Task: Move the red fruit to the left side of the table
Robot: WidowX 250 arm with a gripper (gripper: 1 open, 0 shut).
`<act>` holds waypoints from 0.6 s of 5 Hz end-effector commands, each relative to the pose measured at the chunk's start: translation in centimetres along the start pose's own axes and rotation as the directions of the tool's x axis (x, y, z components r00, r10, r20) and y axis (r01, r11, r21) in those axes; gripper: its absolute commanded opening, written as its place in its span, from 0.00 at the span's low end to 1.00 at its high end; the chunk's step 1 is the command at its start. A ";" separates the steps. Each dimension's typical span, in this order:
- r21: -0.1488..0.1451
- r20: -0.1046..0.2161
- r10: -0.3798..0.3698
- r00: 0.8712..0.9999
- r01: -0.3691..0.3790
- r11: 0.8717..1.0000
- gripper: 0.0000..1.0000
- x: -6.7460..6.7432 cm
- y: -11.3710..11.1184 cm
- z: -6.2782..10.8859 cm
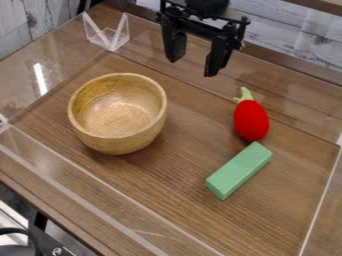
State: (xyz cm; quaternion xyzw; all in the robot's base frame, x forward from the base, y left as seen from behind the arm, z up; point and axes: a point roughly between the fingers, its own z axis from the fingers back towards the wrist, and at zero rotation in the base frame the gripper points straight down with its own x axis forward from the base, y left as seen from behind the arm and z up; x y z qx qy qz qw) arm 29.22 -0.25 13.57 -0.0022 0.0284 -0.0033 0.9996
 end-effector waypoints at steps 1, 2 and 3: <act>-0.007 -0.029 -0.014 0.999 0.014 1.000 1.00 0.1 -1.3 -1.1; -0.014 -0.018 -0.021 1.000 0.021 1.000 1.00 0.4 -4.7 -2.3; -0.010 -0.013 -0.025 1.000 0.025 1.000 1.00 1.5 -7.7 -3.5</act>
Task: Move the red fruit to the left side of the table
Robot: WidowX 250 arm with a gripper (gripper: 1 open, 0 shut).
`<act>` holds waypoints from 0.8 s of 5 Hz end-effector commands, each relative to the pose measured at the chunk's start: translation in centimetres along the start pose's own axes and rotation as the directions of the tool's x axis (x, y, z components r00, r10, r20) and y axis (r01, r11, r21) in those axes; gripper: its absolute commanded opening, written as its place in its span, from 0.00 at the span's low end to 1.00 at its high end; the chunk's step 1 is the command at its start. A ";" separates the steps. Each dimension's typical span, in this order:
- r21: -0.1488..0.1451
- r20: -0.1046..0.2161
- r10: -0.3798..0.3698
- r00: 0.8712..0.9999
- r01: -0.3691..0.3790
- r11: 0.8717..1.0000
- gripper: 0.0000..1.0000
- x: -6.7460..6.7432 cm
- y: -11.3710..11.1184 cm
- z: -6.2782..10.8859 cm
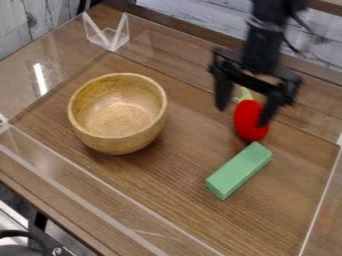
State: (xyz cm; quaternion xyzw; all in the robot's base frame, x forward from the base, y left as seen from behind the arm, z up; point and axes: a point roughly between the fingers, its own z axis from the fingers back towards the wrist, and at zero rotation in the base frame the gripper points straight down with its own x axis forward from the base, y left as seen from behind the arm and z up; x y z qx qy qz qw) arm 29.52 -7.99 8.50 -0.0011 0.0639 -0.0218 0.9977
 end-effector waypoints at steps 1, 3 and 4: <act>-0.007 0.068 -0.004 0.998 0.005 1.000 1.00 2.6 0.0 0.0; 0.002 0.063 0.006 0.998 -0.007 1.000 1.00 4.6 1.5 -2.9; 0.003 0.058 0.014 0.998 -0.014 1.000 1.00 5.3 1.3 -4.1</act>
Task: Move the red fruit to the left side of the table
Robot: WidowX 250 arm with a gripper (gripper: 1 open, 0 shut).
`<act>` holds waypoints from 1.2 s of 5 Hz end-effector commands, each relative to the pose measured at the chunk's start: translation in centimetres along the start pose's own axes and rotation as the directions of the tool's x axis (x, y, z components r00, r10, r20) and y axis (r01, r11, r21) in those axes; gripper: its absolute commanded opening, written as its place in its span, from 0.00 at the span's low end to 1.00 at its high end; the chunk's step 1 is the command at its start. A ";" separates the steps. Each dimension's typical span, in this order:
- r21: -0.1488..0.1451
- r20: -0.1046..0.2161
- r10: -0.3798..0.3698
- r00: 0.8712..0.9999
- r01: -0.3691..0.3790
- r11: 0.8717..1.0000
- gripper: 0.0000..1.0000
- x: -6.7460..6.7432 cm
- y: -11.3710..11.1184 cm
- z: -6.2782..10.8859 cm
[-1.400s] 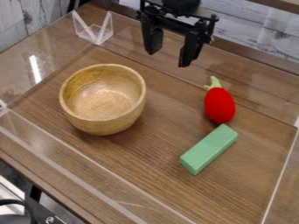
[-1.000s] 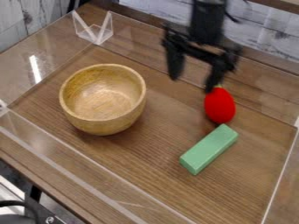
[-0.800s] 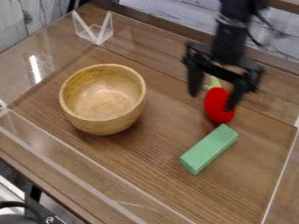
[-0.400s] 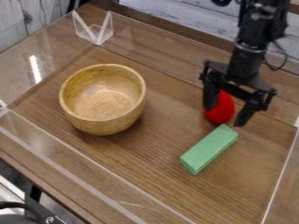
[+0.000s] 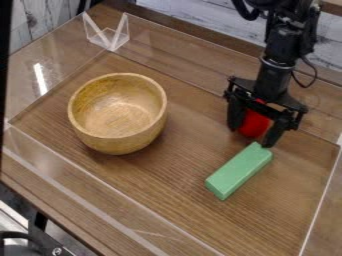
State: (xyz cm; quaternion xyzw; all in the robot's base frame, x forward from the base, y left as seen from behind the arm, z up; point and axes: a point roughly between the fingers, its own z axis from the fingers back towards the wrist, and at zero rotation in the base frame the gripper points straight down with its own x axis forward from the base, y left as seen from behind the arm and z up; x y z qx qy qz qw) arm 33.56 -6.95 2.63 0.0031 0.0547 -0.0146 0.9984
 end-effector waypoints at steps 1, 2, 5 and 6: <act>0.004 0.039 -0.046 0.998 0.046 0.999 0.00 0.7 0.4 1.2; 0.016 0.049 -0.090 0.995 0.089 0.996 0.00 0.7 0.8 1.6; 0.022 0.046 -0.157 0.986 0.157 0.987 0.00 0.6 1.4 2.5; 0.026 0.052 -0.172 0.984 0.171 0.985 0.00 0.1 2.4 3.5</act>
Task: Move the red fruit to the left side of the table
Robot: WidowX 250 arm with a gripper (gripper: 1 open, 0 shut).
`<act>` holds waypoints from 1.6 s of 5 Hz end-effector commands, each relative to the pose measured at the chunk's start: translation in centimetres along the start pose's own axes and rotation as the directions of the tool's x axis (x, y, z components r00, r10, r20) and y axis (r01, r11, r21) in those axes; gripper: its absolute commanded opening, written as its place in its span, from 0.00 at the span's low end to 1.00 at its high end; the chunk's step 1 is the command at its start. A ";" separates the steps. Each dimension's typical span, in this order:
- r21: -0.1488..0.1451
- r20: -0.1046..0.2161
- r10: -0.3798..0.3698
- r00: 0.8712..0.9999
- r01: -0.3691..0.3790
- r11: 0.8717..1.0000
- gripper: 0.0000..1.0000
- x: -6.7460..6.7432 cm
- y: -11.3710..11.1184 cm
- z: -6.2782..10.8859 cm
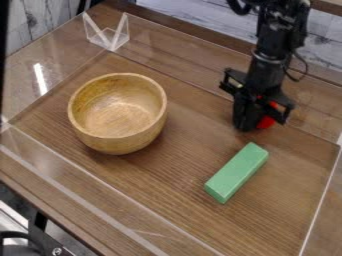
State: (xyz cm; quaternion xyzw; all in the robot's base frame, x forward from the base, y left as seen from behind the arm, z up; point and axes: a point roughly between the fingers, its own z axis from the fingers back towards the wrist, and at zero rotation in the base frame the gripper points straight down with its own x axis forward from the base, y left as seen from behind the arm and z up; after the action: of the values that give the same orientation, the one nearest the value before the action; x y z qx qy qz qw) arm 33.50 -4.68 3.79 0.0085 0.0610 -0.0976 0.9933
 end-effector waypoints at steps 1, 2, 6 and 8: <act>0.008 0.067 0.001 0.998 -0.001 1.000 1.00 0.7 -0.3 3.4; 0.005 0.063 0.010 0.998 -0.011 1.000 0.00 1.1 -1.0 4.2; -0.043 0.029 0.088 0.996 -0.087 0.995 1.00 0.7 -3.3 0.8; -0.042 0.029 0.114 0.993 -0.113 0.993 0.00 0.7 -3.4 0.9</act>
State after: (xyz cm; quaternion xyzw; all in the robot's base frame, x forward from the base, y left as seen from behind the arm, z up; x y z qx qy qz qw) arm 32.80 -8.19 2.98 -0.0056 0.0741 -0.0432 0.9963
